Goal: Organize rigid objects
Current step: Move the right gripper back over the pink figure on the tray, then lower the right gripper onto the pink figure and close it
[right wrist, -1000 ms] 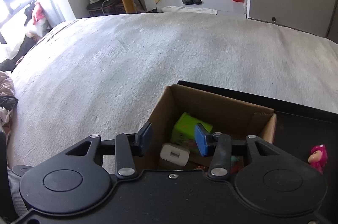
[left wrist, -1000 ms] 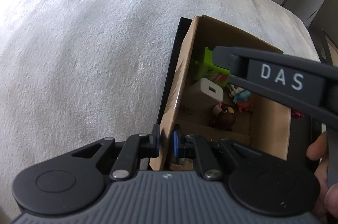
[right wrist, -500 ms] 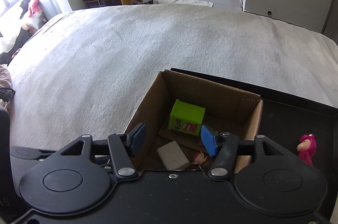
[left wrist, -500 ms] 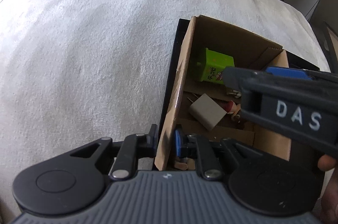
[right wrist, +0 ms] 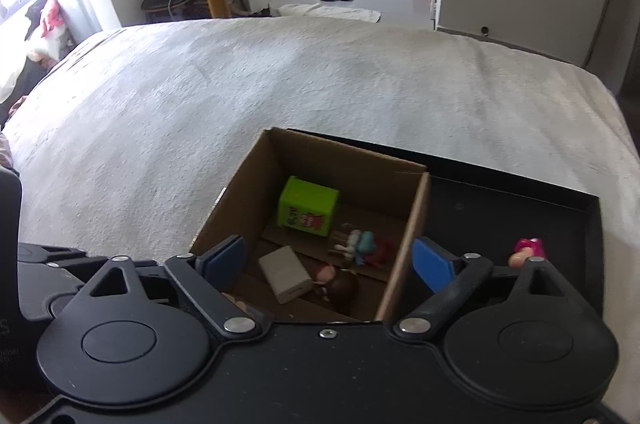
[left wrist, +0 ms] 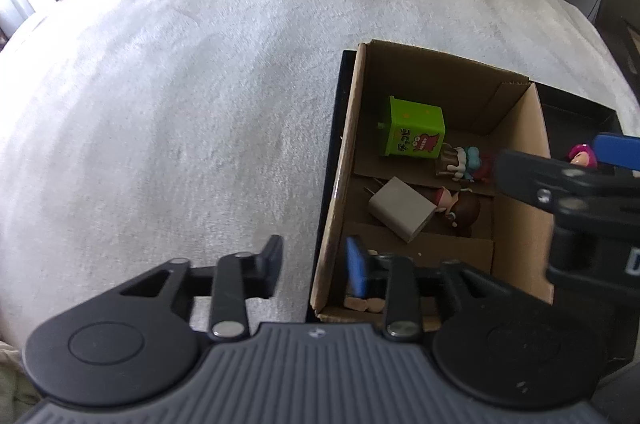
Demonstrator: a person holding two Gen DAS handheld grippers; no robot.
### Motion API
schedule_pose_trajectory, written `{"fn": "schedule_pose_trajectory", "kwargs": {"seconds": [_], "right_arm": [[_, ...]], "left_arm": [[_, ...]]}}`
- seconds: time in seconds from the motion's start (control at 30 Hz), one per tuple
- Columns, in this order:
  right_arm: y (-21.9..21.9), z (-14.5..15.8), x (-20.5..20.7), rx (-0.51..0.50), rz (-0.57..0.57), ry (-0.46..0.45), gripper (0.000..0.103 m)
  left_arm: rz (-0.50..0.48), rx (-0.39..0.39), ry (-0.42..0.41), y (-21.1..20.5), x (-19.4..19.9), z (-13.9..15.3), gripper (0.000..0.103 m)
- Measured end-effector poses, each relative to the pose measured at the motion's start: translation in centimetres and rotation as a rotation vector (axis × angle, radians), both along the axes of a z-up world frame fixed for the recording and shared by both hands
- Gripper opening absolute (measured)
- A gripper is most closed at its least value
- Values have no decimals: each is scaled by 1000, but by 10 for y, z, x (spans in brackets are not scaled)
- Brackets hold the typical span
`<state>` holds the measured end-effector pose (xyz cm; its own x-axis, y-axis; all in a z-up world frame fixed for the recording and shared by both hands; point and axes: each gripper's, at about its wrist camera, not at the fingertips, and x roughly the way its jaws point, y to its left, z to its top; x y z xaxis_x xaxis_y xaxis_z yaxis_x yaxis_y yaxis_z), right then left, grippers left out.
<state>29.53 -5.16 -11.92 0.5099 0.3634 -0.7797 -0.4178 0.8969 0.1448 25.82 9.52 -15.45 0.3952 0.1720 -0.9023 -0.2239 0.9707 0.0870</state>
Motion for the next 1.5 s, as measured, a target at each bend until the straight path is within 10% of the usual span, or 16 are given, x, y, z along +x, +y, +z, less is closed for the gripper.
{"fn": "schedule_pose_trajectory", "kwargs": {"seconds": [0.4, 1.03, 1.5], "right_arm": [[-63, -8, -12, -5, -138, -76, 98], [-147, -58, -1, 203, -188, -219, 103], [-152, -89, 14, 112, -170, -213, 101]], "left_arm": [[-64, 147, -37, -41, -1, 16, 67], [-76, 276, -50, -85, -8, 20, 70], [-7, 331, -24, -95, 9, 4, 71]]}}
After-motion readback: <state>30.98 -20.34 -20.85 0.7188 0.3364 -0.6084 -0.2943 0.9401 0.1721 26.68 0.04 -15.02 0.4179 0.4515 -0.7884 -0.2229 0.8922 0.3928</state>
